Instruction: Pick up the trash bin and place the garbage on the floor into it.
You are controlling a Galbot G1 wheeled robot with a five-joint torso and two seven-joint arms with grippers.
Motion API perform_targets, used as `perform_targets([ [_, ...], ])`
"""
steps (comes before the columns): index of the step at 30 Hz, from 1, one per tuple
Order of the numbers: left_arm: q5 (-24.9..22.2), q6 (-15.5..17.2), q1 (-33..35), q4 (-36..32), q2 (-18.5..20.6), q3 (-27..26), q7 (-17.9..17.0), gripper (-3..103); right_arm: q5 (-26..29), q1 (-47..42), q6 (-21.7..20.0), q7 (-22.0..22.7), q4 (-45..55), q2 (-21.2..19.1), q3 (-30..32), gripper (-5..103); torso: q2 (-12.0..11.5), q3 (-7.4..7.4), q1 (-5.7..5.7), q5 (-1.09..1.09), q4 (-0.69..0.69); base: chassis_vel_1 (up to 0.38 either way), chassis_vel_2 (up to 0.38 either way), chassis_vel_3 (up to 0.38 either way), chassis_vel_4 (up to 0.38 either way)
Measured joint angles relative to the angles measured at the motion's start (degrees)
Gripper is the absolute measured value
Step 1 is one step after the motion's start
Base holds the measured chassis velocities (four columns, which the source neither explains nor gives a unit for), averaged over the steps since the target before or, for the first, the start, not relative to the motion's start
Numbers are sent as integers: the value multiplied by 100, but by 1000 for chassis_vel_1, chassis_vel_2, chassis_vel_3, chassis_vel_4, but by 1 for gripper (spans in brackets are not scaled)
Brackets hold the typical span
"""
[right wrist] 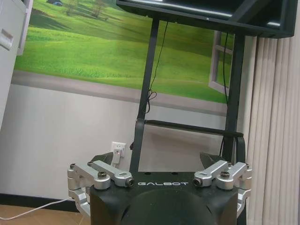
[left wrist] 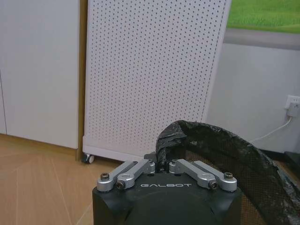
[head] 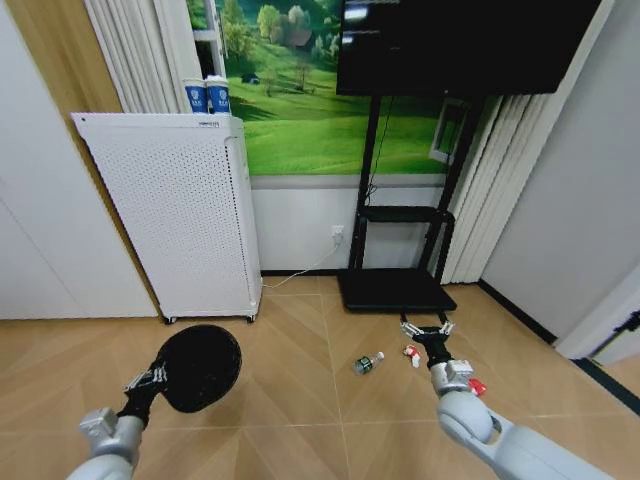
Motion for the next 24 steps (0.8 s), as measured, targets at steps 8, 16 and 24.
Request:
perform_targets([
  [8,330,-85,313,-24,-436,43,179,7,-35,-20,81,-128,-77,8,-46,100,2,2,0,1,-2,-104,55,109,-51],
  [16,334,-115,348,-75,-550,57,207,7,-77,-22,172,-233,-97,5,-101,100,4,4,2,2,-1,-236,156,258,-165],
  [24,356,-135,409,-128,-673,79,249,7,-96,-87,446,-485,-202,10,-97,100,4,5,4,4,-1,-333,212,348,-204],
])
